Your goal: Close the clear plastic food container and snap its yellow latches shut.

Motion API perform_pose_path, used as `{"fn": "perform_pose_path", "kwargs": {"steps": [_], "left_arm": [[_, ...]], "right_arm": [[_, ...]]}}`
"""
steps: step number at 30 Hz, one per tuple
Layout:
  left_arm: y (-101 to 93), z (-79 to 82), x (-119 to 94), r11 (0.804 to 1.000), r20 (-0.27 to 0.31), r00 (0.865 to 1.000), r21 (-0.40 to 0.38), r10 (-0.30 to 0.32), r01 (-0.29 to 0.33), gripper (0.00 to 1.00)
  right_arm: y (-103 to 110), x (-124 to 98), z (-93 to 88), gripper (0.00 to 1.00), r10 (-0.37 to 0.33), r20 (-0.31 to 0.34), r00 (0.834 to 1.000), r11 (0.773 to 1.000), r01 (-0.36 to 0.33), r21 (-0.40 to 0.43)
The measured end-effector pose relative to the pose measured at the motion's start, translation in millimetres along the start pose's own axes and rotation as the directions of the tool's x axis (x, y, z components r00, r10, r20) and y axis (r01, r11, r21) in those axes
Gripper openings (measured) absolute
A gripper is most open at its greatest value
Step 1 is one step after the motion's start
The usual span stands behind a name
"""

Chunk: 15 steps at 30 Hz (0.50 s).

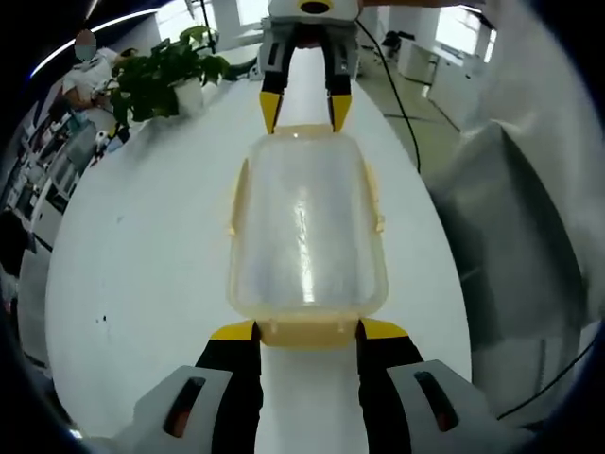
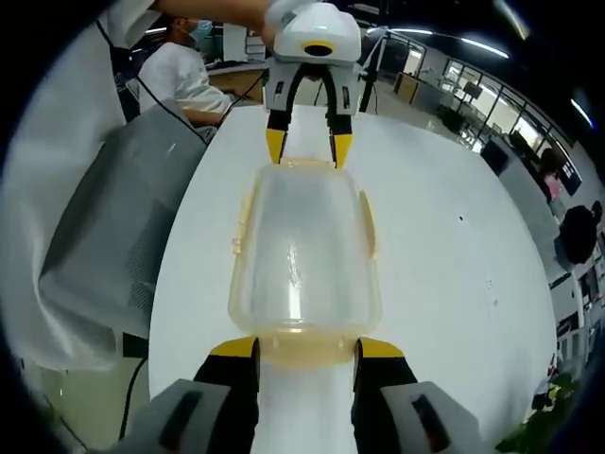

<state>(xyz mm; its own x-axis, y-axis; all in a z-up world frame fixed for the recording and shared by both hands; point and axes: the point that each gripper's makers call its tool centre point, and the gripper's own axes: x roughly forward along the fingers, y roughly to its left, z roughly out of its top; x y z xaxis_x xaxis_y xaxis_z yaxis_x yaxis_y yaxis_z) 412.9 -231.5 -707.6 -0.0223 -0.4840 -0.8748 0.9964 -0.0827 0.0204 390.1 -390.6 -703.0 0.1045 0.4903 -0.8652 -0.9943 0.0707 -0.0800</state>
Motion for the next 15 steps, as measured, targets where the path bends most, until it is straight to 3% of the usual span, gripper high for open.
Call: {"fn": "perform_pose_path", "kwargs": {"steps": [8,15], "left_arm": [[4.7,5.8,19.5,1.000,-0.016,1.000,0.018,-0.005,0.005,0.37],[5.0,1.4,29.4,0.999,-0.046,0.999,0.026,-0.022,0.023,0.37]], "right_arm": [[-2.3,3.1,-18.1,0.37,-0.005,-0.013,1.000,1.000,0.005,0.006],[-0.8,14.7,-25.6,0.37,-0.002,-0.010,1.000,1.000,0.002,0.021]]}}
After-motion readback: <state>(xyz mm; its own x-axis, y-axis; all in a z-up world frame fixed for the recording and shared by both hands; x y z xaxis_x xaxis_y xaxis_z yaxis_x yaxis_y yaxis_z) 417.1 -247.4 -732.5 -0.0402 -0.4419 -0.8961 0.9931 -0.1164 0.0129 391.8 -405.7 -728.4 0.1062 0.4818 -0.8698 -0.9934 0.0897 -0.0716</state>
